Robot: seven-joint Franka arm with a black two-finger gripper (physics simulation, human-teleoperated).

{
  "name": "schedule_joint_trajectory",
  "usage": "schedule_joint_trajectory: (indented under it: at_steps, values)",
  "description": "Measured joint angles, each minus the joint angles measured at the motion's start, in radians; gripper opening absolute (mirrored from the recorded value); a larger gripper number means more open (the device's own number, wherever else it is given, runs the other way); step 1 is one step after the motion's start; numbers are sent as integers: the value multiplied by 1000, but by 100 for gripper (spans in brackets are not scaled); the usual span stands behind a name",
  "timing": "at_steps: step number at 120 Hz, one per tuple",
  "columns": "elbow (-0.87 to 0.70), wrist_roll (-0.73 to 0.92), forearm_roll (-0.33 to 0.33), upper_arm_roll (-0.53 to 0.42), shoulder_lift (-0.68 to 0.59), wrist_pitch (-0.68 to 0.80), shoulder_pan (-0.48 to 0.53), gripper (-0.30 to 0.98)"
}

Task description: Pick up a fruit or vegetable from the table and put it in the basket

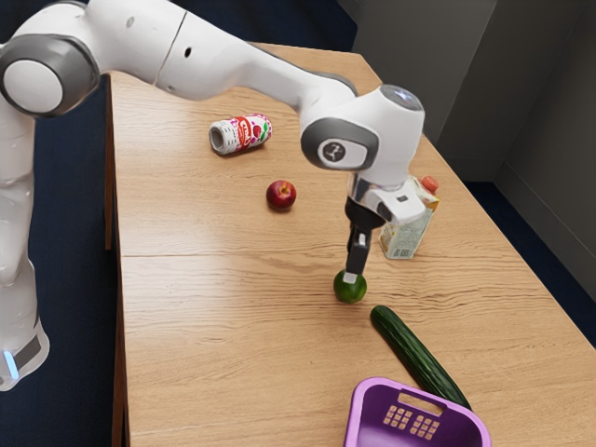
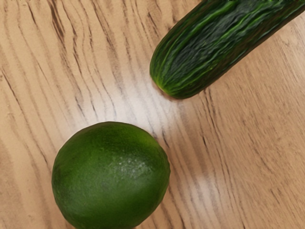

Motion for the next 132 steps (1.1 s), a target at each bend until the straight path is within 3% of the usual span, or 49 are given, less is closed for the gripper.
schedule_joint_trajectory:
  at_steps: [72,132]
  values:
    - [-62,-1,-5,35,-27,74,5,69]
    - [-60,-1,-5,35,34,86,13,69]
